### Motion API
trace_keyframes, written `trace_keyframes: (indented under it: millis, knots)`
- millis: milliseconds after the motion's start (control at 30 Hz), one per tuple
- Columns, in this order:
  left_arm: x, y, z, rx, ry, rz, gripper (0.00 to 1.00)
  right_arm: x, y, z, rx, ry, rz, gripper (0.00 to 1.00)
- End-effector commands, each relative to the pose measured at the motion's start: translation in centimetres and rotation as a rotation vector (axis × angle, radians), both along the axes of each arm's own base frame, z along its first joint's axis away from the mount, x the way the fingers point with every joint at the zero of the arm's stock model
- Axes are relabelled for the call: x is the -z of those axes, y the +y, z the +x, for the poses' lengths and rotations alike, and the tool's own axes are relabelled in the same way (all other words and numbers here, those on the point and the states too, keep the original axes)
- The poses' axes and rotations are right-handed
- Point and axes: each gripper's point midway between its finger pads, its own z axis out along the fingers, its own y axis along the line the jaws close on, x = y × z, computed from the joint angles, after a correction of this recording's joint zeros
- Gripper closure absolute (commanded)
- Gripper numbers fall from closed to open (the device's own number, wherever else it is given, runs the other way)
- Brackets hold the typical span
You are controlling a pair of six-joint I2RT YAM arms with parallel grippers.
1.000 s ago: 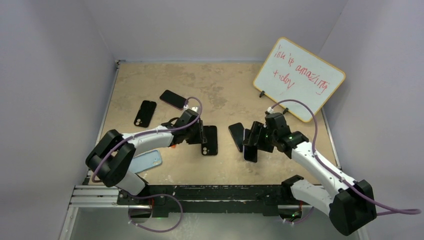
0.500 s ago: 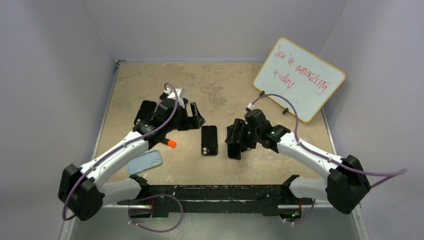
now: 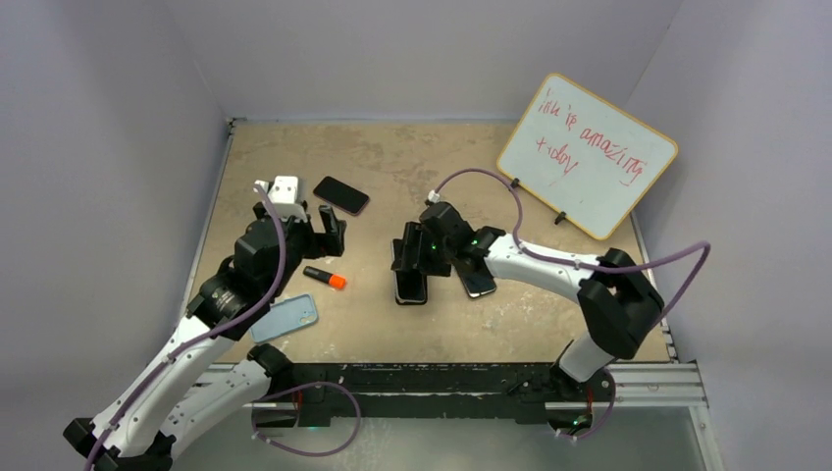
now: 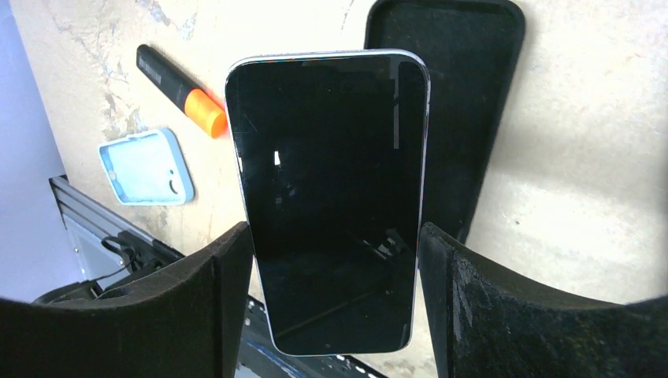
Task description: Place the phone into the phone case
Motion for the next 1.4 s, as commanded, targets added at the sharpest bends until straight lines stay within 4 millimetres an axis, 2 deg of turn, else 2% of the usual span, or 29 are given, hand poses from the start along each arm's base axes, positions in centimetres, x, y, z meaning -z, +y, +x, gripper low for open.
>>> trace_keyframes:
  millis: [0,200,600,1200,1367]
  knots:
    - [0.5,2.1,-0.3,-0.060,-0.019,0.081,0.10,-2.3,2.7,2.5,0.028,-0.056,0.065,0.54]
    - [0.0,3.0,-0.4,-0.098,-0.040,0.086,0.10,-0.2,3.4,3.0,0.031,-0.014,0.024,0.54]
    - [-0.1,3.2,-0.5,-0.103,-0.045,0.086,0.10,2.8,2.0,3.5,0.084,0.002,-0.076,0.53]
    - [0.1,3.1,-0.4,-0.102,-0.041,0.086,0.11,4.7,0.8,2.9,0.112,0.046,-0.137,0.39]
    - [0.1,3.2,-0.4,-0.107,-0.042,0.086,0.11,4.7,0.7,2.8,0.118,0.047,-0.145,0.30]
